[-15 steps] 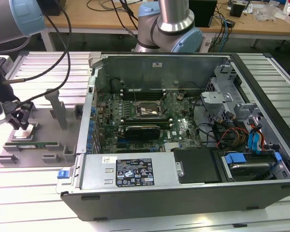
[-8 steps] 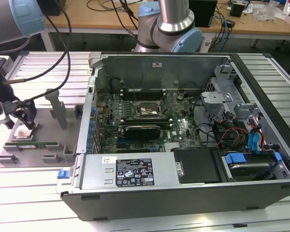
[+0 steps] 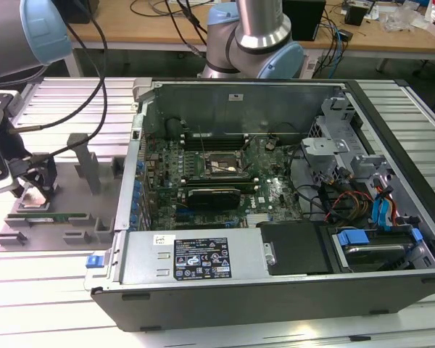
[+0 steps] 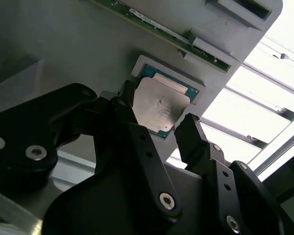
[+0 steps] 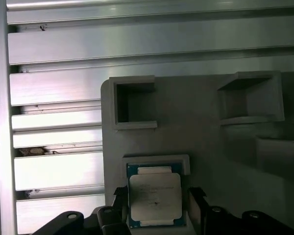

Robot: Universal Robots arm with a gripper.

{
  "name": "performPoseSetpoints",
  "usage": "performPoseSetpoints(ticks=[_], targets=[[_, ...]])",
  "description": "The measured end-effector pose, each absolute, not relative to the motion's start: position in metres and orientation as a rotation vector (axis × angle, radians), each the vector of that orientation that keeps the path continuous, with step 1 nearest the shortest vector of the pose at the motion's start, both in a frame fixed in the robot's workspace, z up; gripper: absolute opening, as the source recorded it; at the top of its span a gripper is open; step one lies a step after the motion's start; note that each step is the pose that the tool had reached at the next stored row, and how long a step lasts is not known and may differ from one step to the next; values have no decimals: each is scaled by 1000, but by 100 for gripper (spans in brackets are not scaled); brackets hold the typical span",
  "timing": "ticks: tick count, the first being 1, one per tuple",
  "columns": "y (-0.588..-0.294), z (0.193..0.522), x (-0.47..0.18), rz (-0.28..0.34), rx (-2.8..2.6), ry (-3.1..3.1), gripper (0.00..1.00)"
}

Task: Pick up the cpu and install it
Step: 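Pick up the cpu and move it towards the insertion slot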

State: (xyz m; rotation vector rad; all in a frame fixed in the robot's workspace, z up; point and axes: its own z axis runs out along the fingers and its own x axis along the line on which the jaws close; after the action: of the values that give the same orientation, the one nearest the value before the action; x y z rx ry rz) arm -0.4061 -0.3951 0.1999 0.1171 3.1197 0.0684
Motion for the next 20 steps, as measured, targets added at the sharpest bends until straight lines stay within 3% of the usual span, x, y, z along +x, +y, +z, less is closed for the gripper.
performPoseSetpoints(ticks=[17,20], targets=[[-395,189,-406,69,90,3121,60],[-395,189,-406,69,90,3121,55]])
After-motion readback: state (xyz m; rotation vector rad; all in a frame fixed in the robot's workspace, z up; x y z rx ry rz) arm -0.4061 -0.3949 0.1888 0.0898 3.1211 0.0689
